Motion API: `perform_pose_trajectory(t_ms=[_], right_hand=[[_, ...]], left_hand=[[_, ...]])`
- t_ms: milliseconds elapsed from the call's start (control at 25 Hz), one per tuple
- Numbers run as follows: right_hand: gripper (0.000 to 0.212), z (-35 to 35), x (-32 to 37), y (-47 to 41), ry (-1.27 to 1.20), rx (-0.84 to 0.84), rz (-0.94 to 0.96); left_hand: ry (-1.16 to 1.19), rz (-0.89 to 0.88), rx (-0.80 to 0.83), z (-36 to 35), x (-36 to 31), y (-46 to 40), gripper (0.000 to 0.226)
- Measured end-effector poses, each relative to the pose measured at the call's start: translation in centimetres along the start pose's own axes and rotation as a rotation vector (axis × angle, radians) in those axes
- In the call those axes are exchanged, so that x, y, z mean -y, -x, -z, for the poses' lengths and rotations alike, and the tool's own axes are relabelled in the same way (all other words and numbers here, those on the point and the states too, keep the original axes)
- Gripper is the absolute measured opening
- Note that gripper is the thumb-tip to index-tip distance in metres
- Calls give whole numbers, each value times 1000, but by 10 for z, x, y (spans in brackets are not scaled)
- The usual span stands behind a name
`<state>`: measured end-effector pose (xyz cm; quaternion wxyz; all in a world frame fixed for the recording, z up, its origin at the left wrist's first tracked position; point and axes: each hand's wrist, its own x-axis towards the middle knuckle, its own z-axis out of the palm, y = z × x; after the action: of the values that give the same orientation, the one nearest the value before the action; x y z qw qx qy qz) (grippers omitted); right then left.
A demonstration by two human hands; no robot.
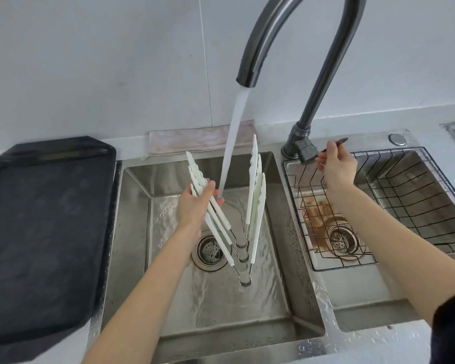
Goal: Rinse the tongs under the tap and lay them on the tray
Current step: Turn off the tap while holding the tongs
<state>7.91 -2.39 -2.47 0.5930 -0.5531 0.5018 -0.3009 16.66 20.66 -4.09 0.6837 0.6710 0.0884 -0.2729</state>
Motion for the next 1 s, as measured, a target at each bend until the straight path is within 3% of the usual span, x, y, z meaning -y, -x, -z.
perform_pose_trajectory(t_ms=[200, 360, 440, 560, 640, 720, 880, 1000], right_hand=[[20, 3, 18, -11, 192, 53, 13], [43, 4, 25, 19, 145, 152, -60], [54, 0, 15, 60, 145, 298, -60], [77, -8, -8, 122, 174, 588, -203], [84, -12, -22, 142, 213, 665, -282], [75, -16, -31, 150, 190, 679, -302], [9, -25, -34, 159, -8, 640, -320], [13, -29, -29, 161, -141, 558, -417]], left_hand=[[6, -16, 10, 2, -2, 5, 5], [-18, -28, 10, 7, -3, 10, 13], [0, -19, 1, 10, -3, 14, 11], [-8, -3, -16, 15, 1, 20, 6], [-5, 23, -26, 19, 4, 25, 6], [16, 67, -15, 23, 6, 30, 8], [91, 89, 44, 28, 6, 42, 23], [299, 117, 172, 34, 6, 52, 29]])
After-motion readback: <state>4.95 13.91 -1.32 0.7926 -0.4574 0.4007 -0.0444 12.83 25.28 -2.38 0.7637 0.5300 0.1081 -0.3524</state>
